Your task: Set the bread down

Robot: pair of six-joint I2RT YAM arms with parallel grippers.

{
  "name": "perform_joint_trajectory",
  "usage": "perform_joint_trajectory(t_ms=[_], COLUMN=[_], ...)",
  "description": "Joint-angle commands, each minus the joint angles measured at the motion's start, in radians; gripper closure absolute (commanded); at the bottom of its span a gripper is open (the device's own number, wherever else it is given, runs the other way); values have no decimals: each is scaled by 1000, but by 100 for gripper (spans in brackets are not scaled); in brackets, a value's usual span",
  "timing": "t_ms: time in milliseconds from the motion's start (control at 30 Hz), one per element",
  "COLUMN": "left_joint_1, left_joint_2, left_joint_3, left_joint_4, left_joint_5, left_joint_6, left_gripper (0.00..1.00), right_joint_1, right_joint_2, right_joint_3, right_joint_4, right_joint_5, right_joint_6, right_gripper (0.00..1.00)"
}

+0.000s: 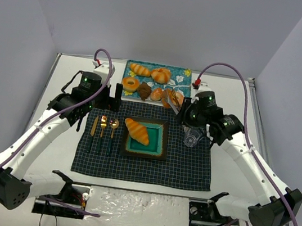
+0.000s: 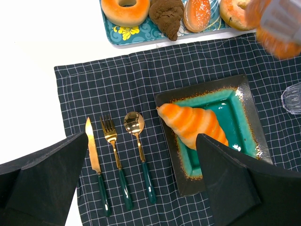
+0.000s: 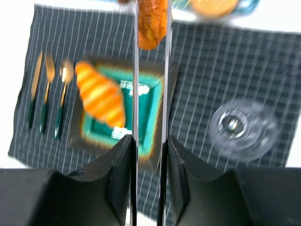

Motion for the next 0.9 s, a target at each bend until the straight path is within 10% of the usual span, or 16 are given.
perform_joint_trajectory(t_ms=[0, 867], left_joint_1=[-9, -9], left_joint_2=[-8, -2], left_joint_3=[16, 16], left_joint_4=[55, 55], left_joint_5=[-6, -1], left_joint_6=[8, 7], left_gripper=[3, 3], right_joint_1=[94, 228], right_joint_2=[-87, -283], right_joint_3=[-52, -369], right_joint_4=[14, 21], right_joint_5=[7, 111], right_joint_6=[51, 208], right_gripper=[98, 98])
